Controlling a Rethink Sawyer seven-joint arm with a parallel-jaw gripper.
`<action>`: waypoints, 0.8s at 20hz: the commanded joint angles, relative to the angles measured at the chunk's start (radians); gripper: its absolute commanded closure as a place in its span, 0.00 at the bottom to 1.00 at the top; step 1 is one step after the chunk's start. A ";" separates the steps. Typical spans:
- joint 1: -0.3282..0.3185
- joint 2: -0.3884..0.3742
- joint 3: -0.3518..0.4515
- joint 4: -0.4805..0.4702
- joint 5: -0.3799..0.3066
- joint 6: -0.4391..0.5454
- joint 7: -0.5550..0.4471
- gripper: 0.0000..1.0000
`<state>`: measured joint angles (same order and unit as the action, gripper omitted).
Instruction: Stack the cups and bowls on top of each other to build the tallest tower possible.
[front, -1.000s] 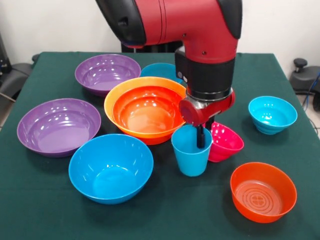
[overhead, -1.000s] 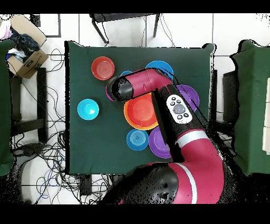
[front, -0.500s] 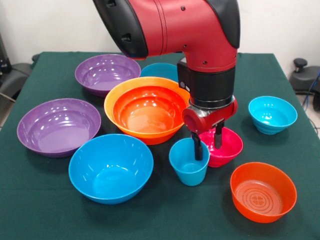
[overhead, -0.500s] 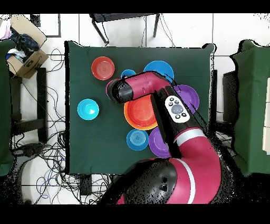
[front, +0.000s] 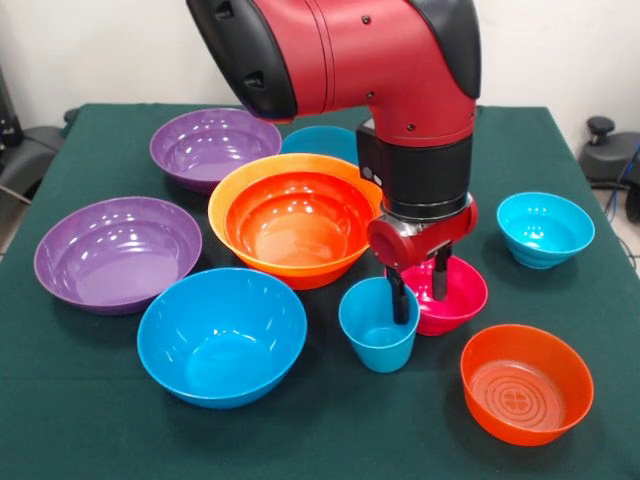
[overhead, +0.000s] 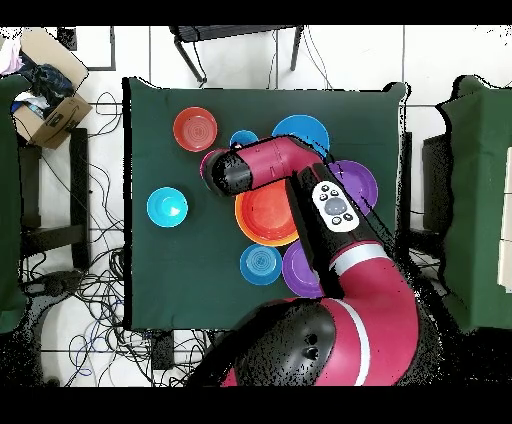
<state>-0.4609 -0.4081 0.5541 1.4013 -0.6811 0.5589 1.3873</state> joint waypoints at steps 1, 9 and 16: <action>0.024 -0.018 -0.024 0.016 0.012 0.044 0.027 0.00; -0.004 -0.064 -0.021 0.041 0.068 0.122 -0.001 0.00; -0.014 -0.042 -0.052 0.026 0.095 0.172 -0.010 0.00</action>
<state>-0.4652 -0.4627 0.5531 1.4065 -0.5997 0.5861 1.3873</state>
